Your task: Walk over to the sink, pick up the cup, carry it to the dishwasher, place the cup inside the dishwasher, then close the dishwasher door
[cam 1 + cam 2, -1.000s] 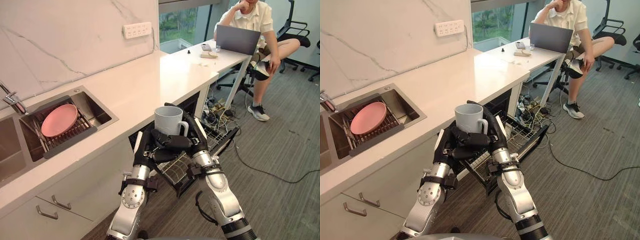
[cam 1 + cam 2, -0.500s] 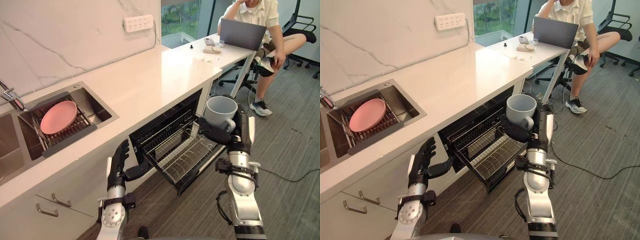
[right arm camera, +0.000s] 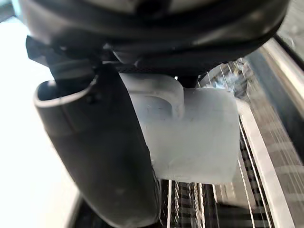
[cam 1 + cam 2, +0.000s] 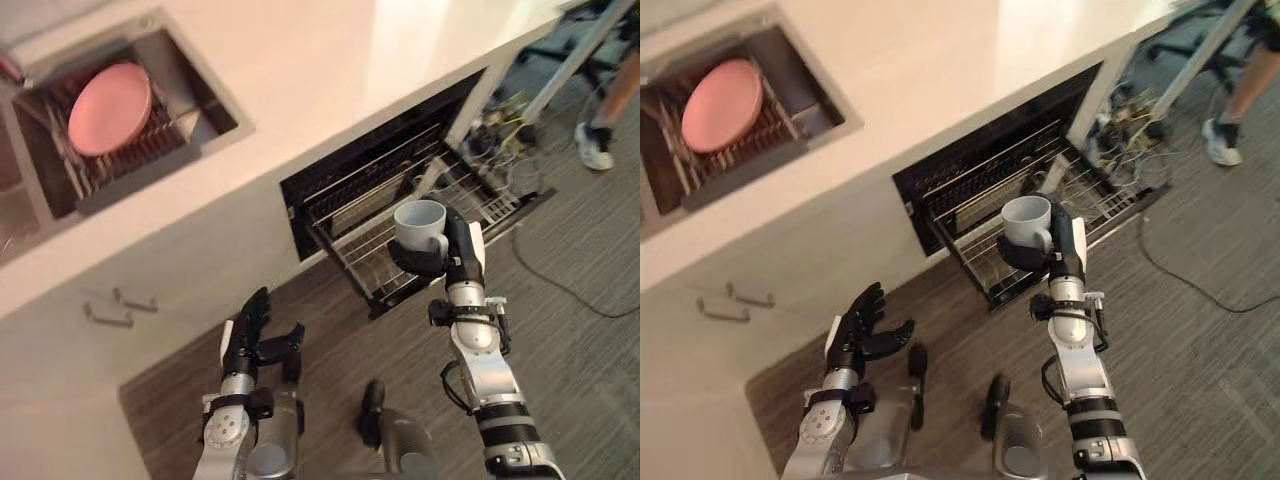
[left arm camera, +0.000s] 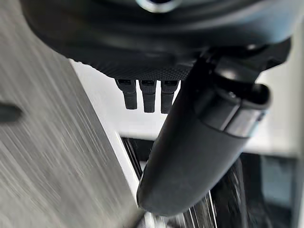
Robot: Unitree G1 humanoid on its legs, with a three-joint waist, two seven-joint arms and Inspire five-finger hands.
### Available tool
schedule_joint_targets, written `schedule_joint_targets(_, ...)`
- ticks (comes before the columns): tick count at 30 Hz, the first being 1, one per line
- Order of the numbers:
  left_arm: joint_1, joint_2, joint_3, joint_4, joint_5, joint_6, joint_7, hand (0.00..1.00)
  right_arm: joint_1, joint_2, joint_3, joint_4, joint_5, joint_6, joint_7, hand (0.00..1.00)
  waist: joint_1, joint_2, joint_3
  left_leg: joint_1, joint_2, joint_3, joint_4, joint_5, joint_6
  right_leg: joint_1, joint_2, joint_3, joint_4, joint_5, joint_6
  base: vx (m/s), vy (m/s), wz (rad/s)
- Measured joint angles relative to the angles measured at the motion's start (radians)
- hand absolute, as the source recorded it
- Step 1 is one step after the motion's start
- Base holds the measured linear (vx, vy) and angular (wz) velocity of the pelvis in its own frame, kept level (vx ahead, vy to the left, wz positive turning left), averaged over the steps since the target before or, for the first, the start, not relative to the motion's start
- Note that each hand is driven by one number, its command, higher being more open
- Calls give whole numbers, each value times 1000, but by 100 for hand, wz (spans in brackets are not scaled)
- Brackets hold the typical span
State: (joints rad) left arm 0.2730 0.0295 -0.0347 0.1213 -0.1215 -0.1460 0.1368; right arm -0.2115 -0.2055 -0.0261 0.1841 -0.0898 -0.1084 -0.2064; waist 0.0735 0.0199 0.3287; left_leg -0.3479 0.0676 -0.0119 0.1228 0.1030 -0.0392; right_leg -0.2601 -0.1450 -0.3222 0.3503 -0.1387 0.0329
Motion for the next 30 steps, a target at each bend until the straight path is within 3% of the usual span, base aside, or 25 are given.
schedule_joint_targets(8, -37, -9, 78, 71, -34, -1, 31, 90, -170, -41, -10, 11, 46, 2, -48, 30, 36, 9, 55, -86, 10, 38, 47, 7, 0, -71, -49, -63, 114, -72, -4, -28, -7, 30)
schedule_joint_targets(12, -73, -12, 78, 97, -54, -1, 38, 90, -216, -40, -12, 77, 60, 11, -66, 30, 52, 8, 74, -86, 9, 43, 42, 18, 2, -76, -52, -60, 122, -78, -5, 55, -10, 0)
schedule_joint_targets(18, -131, -13, 96, 131, -57, -4, 40, 90, -217, -15, -48, 166, 68, 49, -81, 30, 50, 8, 90, -86, 8, 46, 39, 17, 2, -76, -53, -59, 120, -79, -4, 41, -1, 0)
schedule_joint_targets(19, -135, -13, 99, 132, -57, -4, 40, 90, -217, -10, -57, 181, 68, 54, -87, 90, 50, 8, 90, -86, 8, 47, 39, 17, 2, -76, -53, -59, 120, -79, -4, 0, 0, 0)
schedule_joint_targets(30, -155, -12, 108, 171, -67, -9, 59, 90, -254, 31, -86, 279, 69, 103, -97, 90, 49, 8, 90, -55, 18, 70, 20, 17, -1, -65, -44, -38, 110, -78, -5, 5, 0, -5)
